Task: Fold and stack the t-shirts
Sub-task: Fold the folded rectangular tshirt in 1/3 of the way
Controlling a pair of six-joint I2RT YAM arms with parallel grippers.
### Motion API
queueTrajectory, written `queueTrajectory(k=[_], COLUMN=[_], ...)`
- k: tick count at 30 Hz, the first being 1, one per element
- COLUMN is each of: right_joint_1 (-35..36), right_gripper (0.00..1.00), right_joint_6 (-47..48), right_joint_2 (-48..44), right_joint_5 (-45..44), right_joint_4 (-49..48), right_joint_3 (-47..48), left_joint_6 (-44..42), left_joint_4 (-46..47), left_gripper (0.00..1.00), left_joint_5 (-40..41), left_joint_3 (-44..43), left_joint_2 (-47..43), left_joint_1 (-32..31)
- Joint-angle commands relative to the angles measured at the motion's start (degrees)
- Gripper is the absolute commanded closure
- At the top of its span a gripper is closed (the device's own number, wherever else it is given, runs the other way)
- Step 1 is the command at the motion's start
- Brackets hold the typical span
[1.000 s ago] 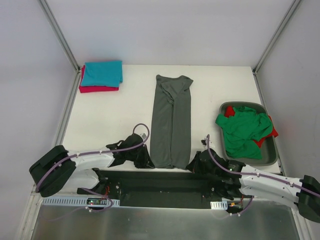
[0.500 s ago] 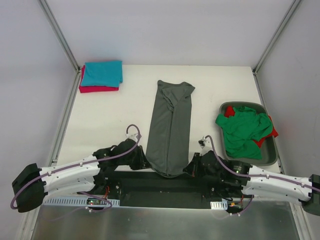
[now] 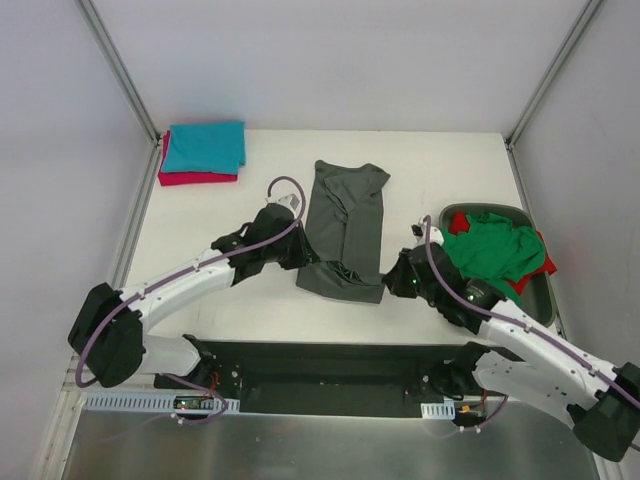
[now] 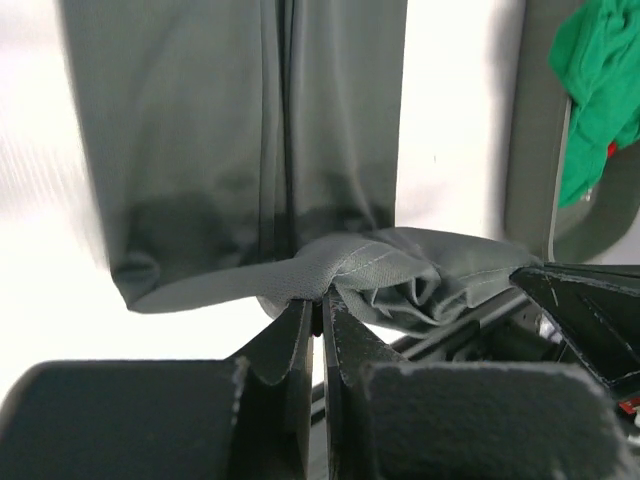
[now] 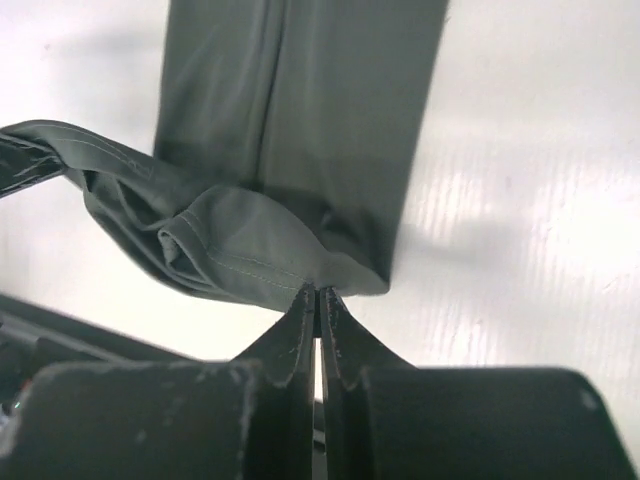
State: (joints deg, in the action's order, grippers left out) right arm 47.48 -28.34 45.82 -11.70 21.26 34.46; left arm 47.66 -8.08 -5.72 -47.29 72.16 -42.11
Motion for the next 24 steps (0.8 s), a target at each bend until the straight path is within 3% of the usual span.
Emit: queueTrajectory(k=[1,12,24], right_joint_1=[-6.2,-18.0,-23.8], right_gripper=[0.99,0.99,0.99], right_joint_6=[9.2,13.5,15.0], right_joint_2=[6.1,20.7,34.2], right_joint_5=[3.4,15.3,21.1], right_joint_4=[-4.8,-12.4,-16.8], right_joint_3=[5.5,13.8,20.6], left_joint_6=[-5.3,-9.6,-11.5], left_joint_4=[-0.2,0.2,0.2], left_gripper=[1.0,1.0,1.0], left_joint_5=[-0.3,-6.2,-10.0], left_joint_3=[-6.9,-17.6,-24.6], left_joint_2=[5.4,17.9,27.2], left_joint_1=[3.0,9.8,14.4])
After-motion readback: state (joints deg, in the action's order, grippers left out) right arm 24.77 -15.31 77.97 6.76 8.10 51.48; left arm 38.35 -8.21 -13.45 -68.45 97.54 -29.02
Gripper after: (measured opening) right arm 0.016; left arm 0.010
